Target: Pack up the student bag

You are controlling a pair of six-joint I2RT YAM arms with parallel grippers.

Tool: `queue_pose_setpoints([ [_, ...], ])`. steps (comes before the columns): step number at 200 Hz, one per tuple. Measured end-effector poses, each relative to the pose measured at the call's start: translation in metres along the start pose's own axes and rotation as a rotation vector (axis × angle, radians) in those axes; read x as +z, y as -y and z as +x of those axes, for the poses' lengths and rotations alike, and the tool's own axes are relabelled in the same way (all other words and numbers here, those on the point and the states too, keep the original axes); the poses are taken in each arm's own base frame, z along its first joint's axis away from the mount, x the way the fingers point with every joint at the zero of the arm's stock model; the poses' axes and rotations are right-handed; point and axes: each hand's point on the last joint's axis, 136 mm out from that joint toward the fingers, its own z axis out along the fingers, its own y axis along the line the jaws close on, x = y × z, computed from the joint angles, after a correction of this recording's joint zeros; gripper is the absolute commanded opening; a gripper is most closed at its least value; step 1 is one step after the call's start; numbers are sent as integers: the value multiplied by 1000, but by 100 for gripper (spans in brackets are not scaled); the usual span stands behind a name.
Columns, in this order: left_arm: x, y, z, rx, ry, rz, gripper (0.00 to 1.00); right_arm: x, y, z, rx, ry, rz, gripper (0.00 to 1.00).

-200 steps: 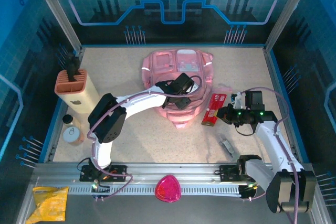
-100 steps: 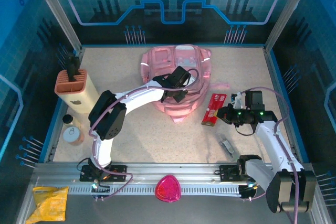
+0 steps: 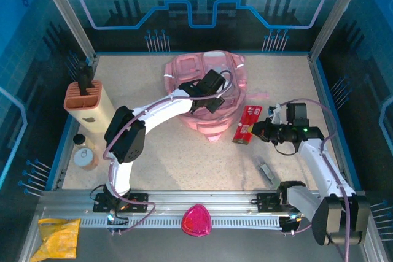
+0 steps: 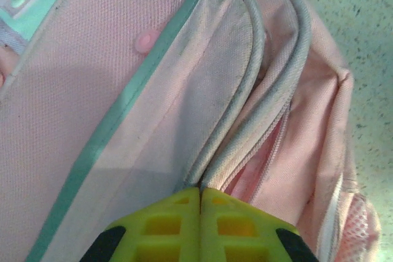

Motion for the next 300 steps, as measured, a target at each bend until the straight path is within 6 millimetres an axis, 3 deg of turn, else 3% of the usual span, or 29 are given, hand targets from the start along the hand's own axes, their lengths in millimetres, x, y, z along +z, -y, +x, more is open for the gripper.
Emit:
queue_pose_setpoints([
  [35, -17, -4, -22, -61, 46, -6, 0, 23, -11, -6, -7, -53, -45, 0],
  [77, -46, -10, -44, -99, 118, -7, 0, 56, -11, -32, 35, -77, -74, 0],
  [83, -48, -10, -44, -99, 121, -9, 4, 59, -11, -35, 39, -74, -75, 0],
  [97, -49, -10, -38, -92, 114, -14, 12, 58, -13, -39, 29, -59, -78, 0],
  [115, -41, -6, -11, -50, 65, -19, 29, 51, -17, -43, 7, -27, -73, 0],
  [146, -20, 0, 31, 47, -40, -44, 37, 40, -24, -50, -11, 4, -79, 0],
  [183, -7, 0, 30, 136, -33, -61, 54, 37, -20, -49, -1, 1, -69, 0],
  [204, 2, 0, 29, 173, -29, -67, 56, 31, -20, -51, 0, 18, -69, 0],
  [247, 34, 5, 36, 238, -69, -64, 58, 23, -18, -56, 4, 43, -69, 0],
  [265, 42, 5, 34, 256, -75, -66, 51, 22, -18, -55, 2, 42, -71, 0],
  [300, 47, -4, 18, 245, -48, -70, 25, 20, -16, -53, 3, 39, -70, 0],
])
